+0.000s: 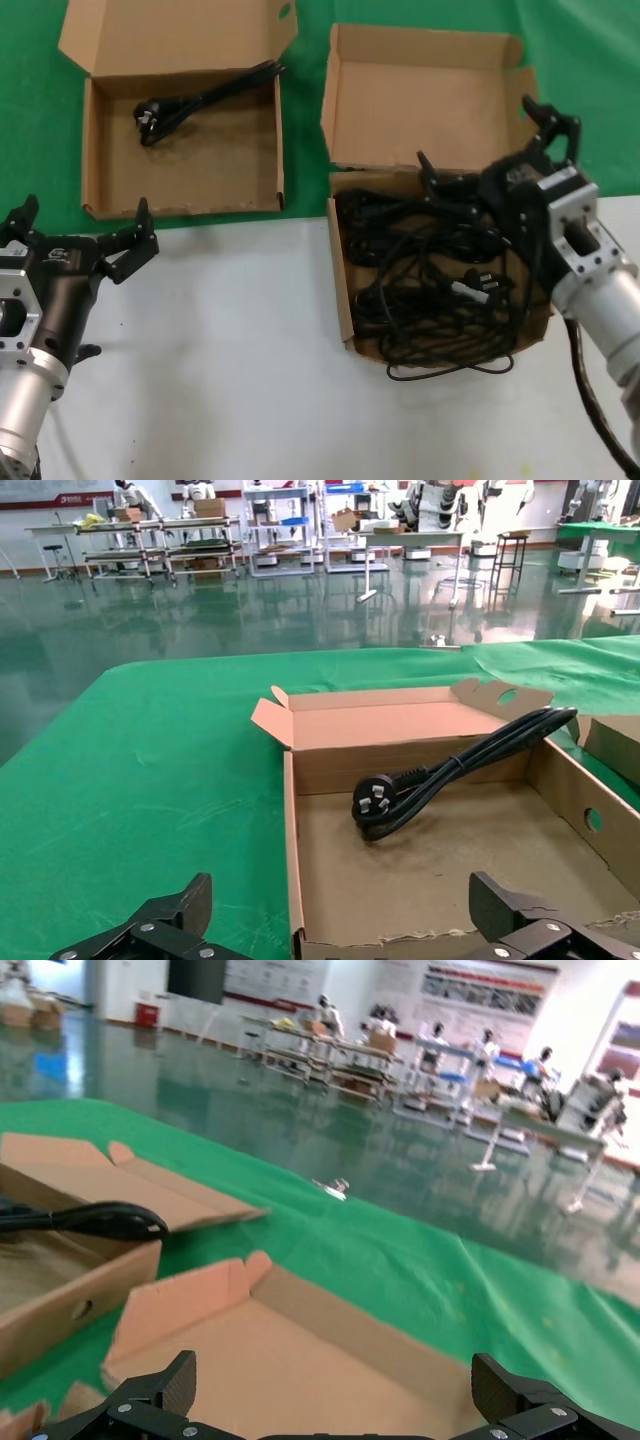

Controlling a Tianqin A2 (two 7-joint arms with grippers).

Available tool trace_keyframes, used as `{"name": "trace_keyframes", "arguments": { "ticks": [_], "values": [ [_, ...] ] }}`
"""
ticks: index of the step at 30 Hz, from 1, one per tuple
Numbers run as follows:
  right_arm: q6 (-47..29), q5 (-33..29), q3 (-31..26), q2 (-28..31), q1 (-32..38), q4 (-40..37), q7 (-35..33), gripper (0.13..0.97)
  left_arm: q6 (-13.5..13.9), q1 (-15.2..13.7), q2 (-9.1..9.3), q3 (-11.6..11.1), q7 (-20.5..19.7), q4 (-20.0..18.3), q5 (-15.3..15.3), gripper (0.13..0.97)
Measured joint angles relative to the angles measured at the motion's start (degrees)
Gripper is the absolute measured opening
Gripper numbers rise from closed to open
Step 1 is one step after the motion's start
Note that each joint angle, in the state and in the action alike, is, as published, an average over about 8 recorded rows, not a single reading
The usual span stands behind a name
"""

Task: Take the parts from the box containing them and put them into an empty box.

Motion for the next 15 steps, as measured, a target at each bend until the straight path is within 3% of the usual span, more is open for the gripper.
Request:
{"name": "trace_keyframes", "arguments": {
  "ticks": [15],
  "values": [
    [3.3, 4.5, 4.2, 0.2, -8.6, 2.1, 5.6, 0.966, -0.3, 0.2, 0.0, -0.1, 0.3, 0.1, -0.3, 0.946]
  ]
}}
